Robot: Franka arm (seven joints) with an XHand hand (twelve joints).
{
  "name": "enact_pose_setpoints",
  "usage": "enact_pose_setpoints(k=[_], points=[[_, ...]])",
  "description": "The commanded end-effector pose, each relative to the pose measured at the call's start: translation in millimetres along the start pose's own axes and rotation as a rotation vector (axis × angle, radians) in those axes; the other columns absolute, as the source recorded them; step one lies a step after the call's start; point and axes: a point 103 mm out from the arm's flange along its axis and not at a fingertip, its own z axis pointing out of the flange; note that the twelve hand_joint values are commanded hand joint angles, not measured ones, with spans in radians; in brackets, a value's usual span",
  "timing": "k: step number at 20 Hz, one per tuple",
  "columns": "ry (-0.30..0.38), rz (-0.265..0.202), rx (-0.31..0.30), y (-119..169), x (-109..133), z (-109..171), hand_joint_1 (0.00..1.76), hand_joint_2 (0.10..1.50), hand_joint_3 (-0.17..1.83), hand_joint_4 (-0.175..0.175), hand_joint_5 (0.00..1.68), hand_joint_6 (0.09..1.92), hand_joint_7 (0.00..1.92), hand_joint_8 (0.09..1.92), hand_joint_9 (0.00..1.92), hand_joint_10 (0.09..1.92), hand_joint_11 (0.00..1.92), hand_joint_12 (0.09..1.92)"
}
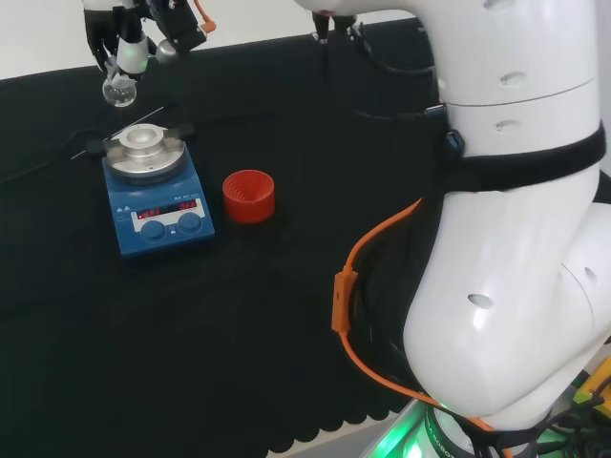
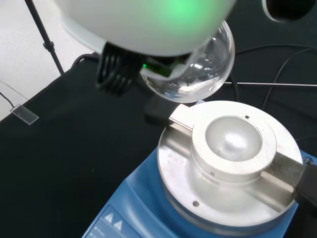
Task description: Place the round-bottom flask on the heater.
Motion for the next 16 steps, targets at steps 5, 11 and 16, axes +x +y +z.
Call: enact_pose_setpoints(k=[5,11,16], points=[[0.02,-0.019,0.002,29,-4,9,1.33,0.47,0.94,-0.175,1.26,0.66,1.48,0.61,1.67,0.38,1.59,0.96],[0.022,-0.027,0.004,34,-5,13,1.33,0.47,0.94,-0.175,1.26,0.66,1.48,0.62,1.67,0.38,1.6,0.96],[0.026,-0.031,0.007,32,-14,24,1.33,0.47,0.94,-0.175,1.26,0.66,1.48,0.62,1.67,0.38,1.6,0.96]])
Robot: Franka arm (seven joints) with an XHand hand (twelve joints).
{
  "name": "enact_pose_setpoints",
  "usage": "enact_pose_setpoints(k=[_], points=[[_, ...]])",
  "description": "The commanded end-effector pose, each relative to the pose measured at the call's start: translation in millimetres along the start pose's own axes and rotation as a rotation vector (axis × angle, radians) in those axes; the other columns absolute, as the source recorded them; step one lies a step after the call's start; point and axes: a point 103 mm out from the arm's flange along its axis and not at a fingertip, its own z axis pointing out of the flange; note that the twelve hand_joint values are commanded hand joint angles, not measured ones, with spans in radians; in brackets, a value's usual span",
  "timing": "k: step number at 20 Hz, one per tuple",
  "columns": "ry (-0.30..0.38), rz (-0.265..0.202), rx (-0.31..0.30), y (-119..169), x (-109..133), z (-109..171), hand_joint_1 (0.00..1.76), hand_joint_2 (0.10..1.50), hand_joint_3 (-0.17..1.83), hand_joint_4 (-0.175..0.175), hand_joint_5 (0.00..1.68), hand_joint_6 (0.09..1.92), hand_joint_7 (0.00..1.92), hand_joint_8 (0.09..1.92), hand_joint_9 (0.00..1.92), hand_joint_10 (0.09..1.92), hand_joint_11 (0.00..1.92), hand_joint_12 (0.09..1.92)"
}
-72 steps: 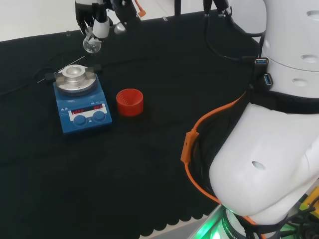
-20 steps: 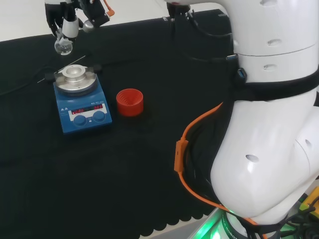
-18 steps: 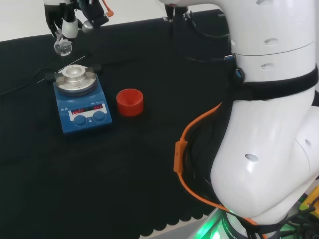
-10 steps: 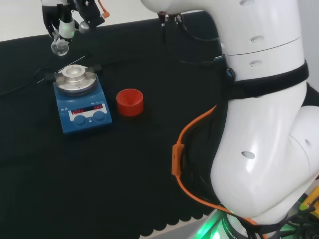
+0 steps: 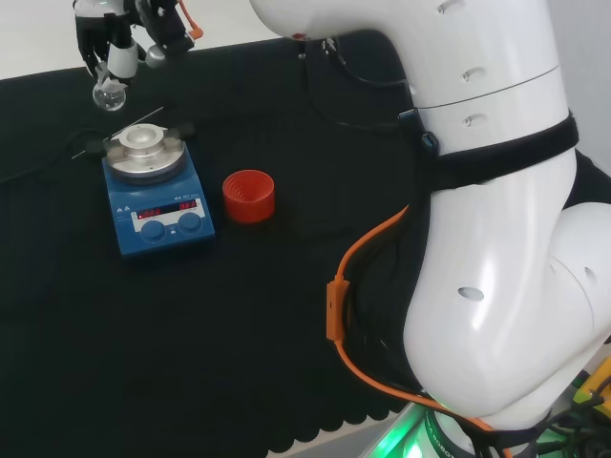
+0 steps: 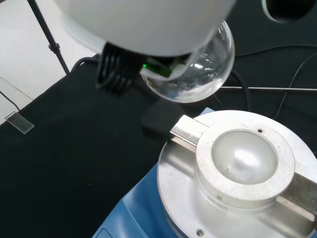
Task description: Place the round-bottom flask on the heater.
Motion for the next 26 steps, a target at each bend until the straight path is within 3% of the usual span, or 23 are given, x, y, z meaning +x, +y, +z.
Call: enact_pose_setpoints(k=[1,9,26], points=[[0.002,-0.005,0.006,-3,-8,10,1.33,0.47,0.94,-0.175,1.26,0.66,1.48,0.62,1.67,0.38,1.6,0.96],[0.006,0.013,0.009,-4,-24,32,1.33,0.47,0.95,-0.175,1.26,0.66,1.48,0.62,1.67,0.38,1.6,0.96],[0.017,0.007,0.028,23,-28,55,1.33,0.47,0.95,-0.175,1.25,0.67,1.48,0.62,1.67,0.38,1.6,0.96]])
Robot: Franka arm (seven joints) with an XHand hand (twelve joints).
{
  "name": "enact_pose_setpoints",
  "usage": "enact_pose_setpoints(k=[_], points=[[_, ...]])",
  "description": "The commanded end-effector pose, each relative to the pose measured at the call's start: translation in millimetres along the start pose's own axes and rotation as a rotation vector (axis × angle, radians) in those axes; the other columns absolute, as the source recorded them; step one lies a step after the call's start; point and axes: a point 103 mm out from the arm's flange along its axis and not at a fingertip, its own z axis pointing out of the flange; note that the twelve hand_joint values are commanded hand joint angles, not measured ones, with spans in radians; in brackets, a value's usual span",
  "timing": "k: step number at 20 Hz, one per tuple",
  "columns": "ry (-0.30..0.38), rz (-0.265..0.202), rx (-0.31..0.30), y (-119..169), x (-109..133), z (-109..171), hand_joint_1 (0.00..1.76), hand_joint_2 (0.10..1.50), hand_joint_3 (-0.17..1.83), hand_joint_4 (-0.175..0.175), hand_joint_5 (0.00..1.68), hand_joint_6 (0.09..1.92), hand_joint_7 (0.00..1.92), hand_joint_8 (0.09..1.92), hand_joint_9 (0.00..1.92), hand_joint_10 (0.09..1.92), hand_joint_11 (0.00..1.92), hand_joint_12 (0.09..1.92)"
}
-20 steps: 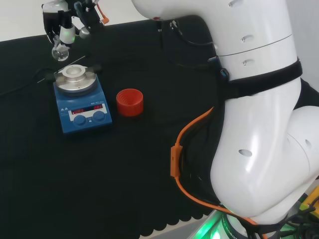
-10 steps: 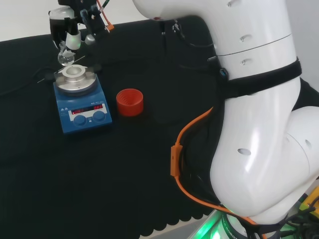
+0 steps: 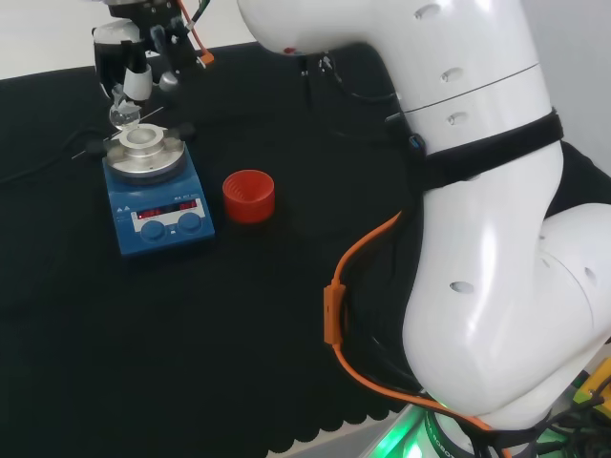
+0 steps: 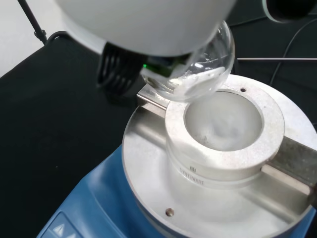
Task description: Place the round-bottom flask on the heater.
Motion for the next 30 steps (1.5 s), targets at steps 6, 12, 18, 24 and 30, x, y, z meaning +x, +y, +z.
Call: enact_pose_setpoints(k=[6,12,18,24,30], points=[[0.004,-0.002,0.022,11,-7,12,1.33,0.47,0.95,-0.175,1.25,0.67,1.48,0.62,1.68,0.39,1.6,0.96],[0.005,0.01,0.021,11,-20,19,1.33,0.47,0.95,-0.175,1.25,0.67,1.48,0.62,1.67,0.39,1.6,0.96],[0.005,0.017,0.017,8,-23,21,1.33,0.47,0.95,-0.175,1.25,0.67,1.48,0.62,1.67,0.39,1.6,0.96],[0.008,0.02,0.012,6,-27,23,1.33,0.47,0.95,-0.175,1.25,0.67,1.48,0.63,1.67,0.39,1.6,0.96],[0.007,0.026,0.024,4,-28,30,1.33,0.47,0.95,-0.175,1.25,0.67,1.48,0.63,1.67,0.39,1.6,0.97]])
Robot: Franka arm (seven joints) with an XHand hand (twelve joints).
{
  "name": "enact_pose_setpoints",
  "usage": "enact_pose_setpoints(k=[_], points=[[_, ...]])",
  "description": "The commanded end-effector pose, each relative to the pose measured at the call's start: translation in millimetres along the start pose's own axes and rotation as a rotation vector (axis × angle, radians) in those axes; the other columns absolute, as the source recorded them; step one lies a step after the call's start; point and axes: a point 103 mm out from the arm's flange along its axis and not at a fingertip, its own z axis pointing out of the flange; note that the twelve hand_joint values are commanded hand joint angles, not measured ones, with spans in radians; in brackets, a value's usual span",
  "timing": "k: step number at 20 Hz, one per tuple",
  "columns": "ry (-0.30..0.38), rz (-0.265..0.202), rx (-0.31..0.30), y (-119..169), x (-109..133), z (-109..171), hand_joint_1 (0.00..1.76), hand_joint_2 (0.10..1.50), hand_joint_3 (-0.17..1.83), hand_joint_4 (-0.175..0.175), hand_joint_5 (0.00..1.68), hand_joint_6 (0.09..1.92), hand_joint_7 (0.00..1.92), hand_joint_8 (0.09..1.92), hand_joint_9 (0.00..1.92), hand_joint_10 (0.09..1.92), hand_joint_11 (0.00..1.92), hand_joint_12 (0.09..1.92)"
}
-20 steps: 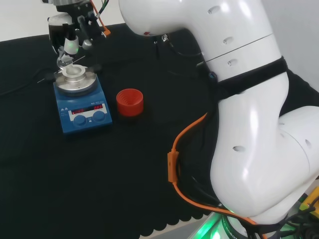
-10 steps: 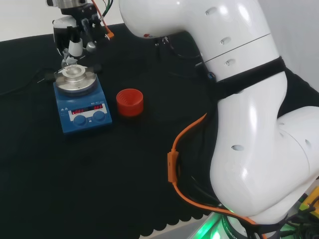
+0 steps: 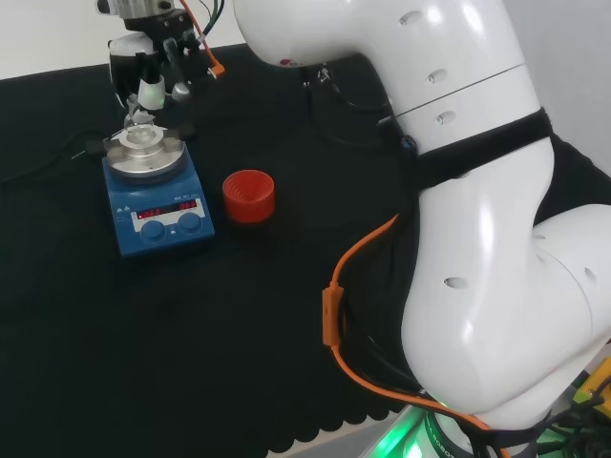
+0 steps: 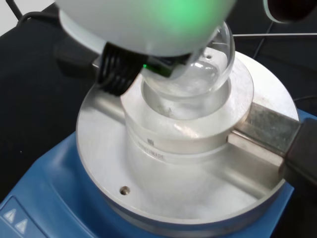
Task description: Place the round-bottom flask on the heater.
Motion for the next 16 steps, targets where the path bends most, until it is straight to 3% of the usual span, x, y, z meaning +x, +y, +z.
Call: enact_pose_setpoints(k=[1,16], points=[[-0.003,0.003,0.008,-1,0,5,1.33,0.47,0.95,-0.175,1.25,0.67,1.48,0.63,1.67,0.39,1.6,0.97],[-0.001,-0.02,0.02,5,6,15,1.33,0.47,0.95,-0.175,1.25,0.67,1.48,0.63,1.67,0.39,1.6,0.97]])
